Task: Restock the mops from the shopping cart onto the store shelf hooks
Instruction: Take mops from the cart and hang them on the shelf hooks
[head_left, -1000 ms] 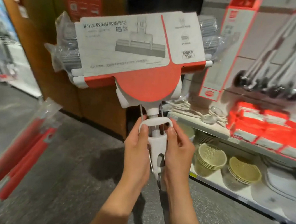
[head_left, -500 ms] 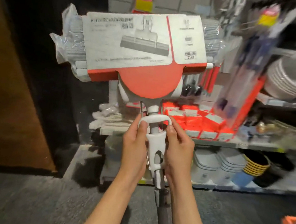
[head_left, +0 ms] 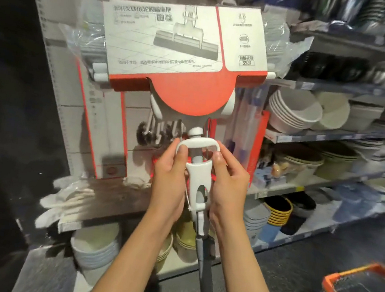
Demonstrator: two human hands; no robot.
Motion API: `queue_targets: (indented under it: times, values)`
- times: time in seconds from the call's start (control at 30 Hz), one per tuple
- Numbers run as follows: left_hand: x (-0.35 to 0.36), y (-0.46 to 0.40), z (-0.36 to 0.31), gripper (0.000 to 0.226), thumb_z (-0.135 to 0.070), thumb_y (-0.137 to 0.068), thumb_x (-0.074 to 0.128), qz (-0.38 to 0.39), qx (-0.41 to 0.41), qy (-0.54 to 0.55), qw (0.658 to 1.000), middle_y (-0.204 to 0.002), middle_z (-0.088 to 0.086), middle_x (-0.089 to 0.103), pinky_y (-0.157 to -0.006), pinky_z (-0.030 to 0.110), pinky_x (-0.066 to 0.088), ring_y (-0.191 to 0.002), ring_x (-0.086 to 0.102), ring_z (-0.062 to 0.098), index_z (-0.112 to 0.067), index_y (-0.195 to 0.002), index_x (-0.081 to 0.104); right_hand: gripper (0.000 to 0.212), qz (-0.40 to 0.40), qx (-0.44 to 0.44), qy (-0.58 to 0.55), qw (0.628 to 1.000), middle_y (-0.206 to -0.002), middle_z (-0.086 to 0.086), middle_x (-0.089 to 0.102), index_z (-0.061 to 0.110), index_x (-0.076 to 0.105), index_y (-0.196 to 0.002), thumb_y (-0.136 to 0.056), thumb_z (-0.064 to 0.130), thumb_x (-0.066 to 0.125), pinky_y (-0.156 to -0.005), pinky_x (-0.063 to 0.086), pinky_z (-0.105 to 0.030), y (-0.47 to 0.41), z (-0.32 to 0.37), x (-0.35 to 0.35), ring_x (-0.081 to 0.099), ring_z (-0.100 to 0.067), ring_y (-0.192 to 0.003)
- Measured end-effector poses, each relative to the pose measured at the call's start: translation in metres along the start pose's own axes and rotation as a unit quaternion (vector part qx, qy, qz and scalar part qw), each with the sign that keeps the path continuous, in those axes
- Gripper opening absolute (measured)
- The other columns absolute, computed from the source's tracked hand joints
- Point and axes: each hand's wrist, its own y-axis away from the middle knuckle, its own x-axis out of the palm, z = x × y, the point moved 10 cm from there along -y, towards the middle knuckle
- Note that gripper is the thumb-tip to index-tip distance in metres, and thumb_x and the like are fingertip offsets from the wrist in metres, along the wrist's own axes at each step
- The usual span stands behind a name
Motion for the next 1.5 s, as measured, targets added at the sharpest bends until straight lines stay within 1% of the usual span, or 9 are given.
queue_targets:
  times: [0.27,0.37,0.47,0.77,0.93,1.0,1.17,1.33,1.5]
  values:
    - [0.095,-0.069,0.001,0.028,-0.019,-0.108,0.045,0.075,0.052,-0.03,0.995,-0.1,0.004,0.073,-0.083,0.037,0.052,-0.091,0.065,0.019,-0.021,-0.107,0.073,0.029,0.04,-0.031,-0.024,0.998,-0.111,-0.003,0.076,0.009,0.069,-0.125,-0.099,0.005,0.057,-0.098,0.054,-0.047,-0.103,0.026,-0.018,0.07,-0.018,-0.104]
    - [0.134,-0.088,0.001,0.027,-0.017,-0.108,0.044,0.073,0.063,-0.036,0.995,-0.098,0.006,0.073,-0.079,0.033,0.054,-0.088,0.066,0.017,-0.009,-0.117,0.068,0.027,0.058,-0.046,-0.042,0.996,-0.115,-0.005,0.074,0.016,0.07,-0.122,-0.1,0.007,0.056,-0.101,0.052,-0.051,-0.145,0.037,-0.026,0.069,-0.022,-0.11]
    - [0.175,-0.106,0.004,0.028,-0.017,-0.108,0.044,0.071,0.085,-0.037,0.993,-0.096,0.008,0.072,-0.08,0.036,0.053,-0.088,0.065,0.02,-0.003,-0.119,0.066,0.028,0.08,-0.051,-0.068,0.993,-0.103,0.0,0.077,0.028,0.072,-0.109,-0.1,0.007,0.056,-0.093,0.055,-0.043,-0.186,0.052,-0.036,0.071,-0.014,-0.099]
    - [0.273,-0.15,0.006,0.031,-0.017,-0.109,0.039,0.056,0.134,-0.048,0.988,-0.108,0.017,0.073,-0.086,0.042,0.053,-0.093,0.068,0.022,-0.015,-0.117,0.069,0.022,0.096,-0.07,-0.126,0.985,-0.084,0.002,0.077,0.02,0.073,-0.11,-0.1,0.008,0.058,-0.076,0.057,-0.035,-0.289,0.1,-0.06,0.069,-0.01,-0.078]
    - [0.296,-0.184,0.013,0.043,-0.032,-0.104,0.046,0.044,0.125,-0.08,0.988,-0.146,0.005,0.055,-0.111,0.05,0.044,-0.129,0.057,0.022,-0.023,-0.146,0.049,0.023,0.091,-0.077,-0.152,0.981,-0.082,-0.001,0.076,0.026,0.075,-0.101,-0.098,0.008,0.061,-0.073,0.056,-0.035,-0.33,0.116,-0.063,0.067,-0.016,-0.076]
    - [0.3,-0.191,0.013,0.043,-0.024,-0.108,0.043,0.029,0.146,-0.102,0.984,-0.147,-0.001,0.052,-0.11,0.045,0.046,-0.129,0.057,0.017,-0.026,-0.15,0.04,0.022,0.084,-0.081,-0.162,0.98,-0.08,0.001,0.076,0.023,0.074,-0.103,-0.097,0.006,0.061,-0.073,0.055,-0.034,-0.344,0.119,-0.06,0.066,-0.013,-0.076]
    - [0.317,-0.191,0.005,0.041,-0.002,-0.104,0.045,0.05,0.246,-0.14,0.958,-0.123,-0.003,0.071,-0.089,0.032,0.057,-0.113,0.068,0.018,-0.023,-0.137,0.057,0.02,0.079,-0.073,-0.185,0.977,-0.083,-0.006,0.075,0.019,0.074,-0.105,-0.098,0.006,0.061,-0.072,0.054,-0.036,-0.374,0.125,-0.049,0.065,-0.014,-0.071]
    - [0.32,-0.217,-0.004,0.055,0.0,-0.102,0.049,0.024,0.267,-0.108,0.957,-0.143,-0.007,0.056,-0.091,0.024,0.055,-0.118,0.063,0.001,-0.023,-0.152,0.04,0.022,0.092,-0.082,-0.201,0.972,-0.082,-0.007,0.074,0.024,0.074,-0.1,-0.098,0.007,0.06,-0.07,0.054,-0.034,-0.4,0.131,-0.031,0.063,-0.013,-0.068]
    - [0.328,-0.253,-0.016,0.054,0.0,-0.102,0.049,0.02,0.291,-0.089,0.952,-0.139,-0.006,0.06,-0.097,0.033,0.054,-0.12,0.063,0.012,-0.034,-0.143,0.045,0.019,0.104,-0.106,-0.194,0.97,-0.077,-0.003,0.071,0.019,0.073,-0.105,-0.099,0.008,0.058,-0.063,0.053,-0.028,-0.429,0.145,-0.01,0.06,-0.009,-0.061]
